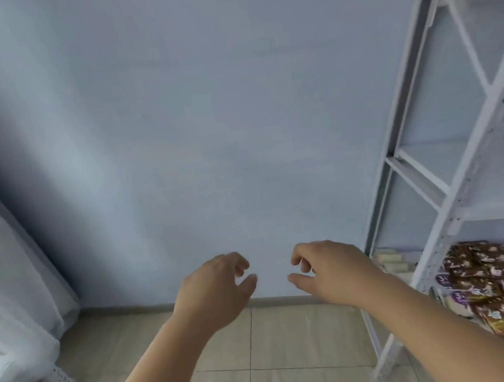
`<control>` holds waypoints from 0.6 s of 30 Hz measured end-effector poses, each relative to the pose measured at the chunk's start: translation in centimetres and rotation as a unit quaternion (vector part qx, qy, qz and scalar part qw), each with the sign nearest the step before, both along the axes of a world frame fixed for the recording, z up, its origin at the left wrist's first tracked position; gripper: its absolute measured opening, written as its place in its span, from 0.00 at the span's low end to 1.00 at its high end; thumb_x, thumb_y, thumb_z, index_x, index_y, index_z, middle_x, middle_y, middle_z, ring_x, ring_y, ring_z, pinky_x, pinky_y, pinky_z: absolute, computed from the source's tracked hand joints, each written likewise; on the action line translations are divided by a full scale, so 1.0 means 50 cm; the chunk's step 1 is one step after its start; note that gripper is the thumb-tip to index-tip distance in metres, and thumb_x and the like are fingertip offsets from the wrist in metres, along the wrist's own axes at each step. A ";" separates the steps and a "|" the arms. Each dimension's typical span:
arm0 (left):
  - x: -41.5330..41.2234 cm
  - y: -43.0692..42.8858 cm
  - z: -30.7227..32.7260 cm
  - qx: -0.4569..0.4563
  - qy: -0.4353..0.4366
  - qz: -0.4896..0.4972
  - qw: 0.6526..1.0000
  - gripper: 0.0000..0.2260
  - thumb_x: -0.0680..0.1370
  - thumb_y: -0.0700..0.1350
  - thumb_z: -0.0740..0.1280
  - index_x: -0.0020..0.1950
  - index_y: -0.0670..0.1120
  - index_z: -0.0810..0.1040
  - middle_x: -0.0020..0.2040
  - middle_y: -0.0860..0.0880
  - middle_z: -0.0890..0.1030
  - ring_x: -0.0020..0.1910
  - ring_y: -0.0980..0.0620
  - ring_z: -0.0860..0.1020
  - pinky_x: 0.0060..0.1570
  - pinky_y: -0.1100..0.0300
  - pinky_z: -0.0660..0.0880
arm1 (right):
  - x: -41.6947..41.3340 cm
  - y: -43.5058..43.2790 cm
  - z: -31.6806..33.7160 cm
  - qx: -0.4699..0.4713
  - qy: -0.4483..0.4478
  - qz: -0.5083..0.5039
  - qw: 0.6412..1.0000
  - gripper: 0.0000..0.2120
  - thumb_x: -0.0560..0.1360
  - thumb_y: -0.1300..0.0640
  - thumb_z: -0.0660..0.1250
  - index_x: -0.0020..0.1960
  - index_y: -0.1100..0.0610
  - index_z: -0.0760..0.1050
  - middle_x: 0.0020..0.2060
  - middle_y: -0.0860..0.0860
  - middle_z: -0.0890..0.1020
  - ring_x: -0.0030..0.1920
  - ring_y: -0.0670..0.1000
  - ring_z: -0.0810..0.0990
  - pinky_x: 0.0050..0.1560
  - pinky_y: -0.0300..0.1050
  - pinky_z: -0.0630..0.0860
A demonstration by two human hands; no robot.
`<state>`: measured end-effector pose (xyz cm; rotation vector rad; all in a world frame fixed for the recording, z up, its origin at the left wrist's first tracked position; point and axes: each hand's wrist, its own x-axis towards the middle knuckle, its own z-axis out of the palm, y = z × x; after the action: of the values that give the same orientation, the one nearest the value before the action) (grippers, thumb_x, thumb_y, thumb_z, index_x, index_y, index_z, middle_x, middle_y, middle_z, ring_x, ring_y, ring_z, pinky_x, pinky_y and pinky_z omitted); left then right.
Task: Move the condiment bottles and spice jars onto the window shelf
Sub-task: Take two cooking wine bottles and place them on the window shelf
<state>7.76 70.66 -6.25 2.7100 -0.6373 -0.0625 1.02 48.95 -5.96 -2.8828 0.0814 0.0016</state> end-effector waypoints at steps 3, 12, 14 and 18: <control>-0.041 -0.122 0.011 0.008 0.002 -0.036 0.999 0.14 0.80 0.61 0.62 0.64 0.61 0.75 0.57 0.64 0.79 0.57 0.61 0.78 0.56 0.58 0.75 | -0.065 -0.106 0.014 0.000 -0.001 -0.030 1.000 0.18 0.78 0.36 0.62 0.63 0.44 0.73 0.50 0.39 0.79 0.47 0.44 0.76 0.45 0.43 0.70; -0.085 -0.382 0.016 0.031 0.005 -0.131 0.991 0.14 0.80 0.61 0.62 0.63 0.60 0.76 0.56 0.64 0.79 0.57 0.61 0.78 0.58 0.58 0.75 | -0.178 -0.314 0.000 0.026 -0.011 -0.120 0.992 0.18 0.78 0.37 0.63 0.63 0.45 0.74 0.49 0.40 0.80 0.48 0.44 0.78 0.48 0.45 0.76; -0.084 -0.441 0.008 0.027 0.006 -0.147 0.989 0.13 0.80 0.61 0.63 0.62 0.60 0.76 0.56 0.64 0.79 0.57 0.61 0.78 0.59 0.58 0.74 | -0.191 -0.358 -0.007 0.022 -0.012 -0.138 0.990 0.18 0.78 0.36 0.63 0.62 0.44 0.75 0.50 0.41 0.81 0.48 0.44 0.79 0.50 0.47 0.79; -0.082 -0.556 -0.004 0.024 0.024 -0.178 0.983 0.13 0.79 0.61 0.63 0.62 0.61 0.76 0.56 0.64 0.80 0.57 0.61 0.78 0.60 0.57 0.74 | -0.204 -0.456 -0.006 0.018 -0.007 -0.165 0.986 0.18 0.78 0.37 0.63 0.64 0.44 0.74 0.51 0.41 0.82 0.49 0.46 0.80 0.51 0.48 0.79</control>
<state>3.68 42.85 -6.45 2.5960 -1.1103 -0.2350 -9.20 26.13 -6.24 -2.7972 0.5472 -0.0774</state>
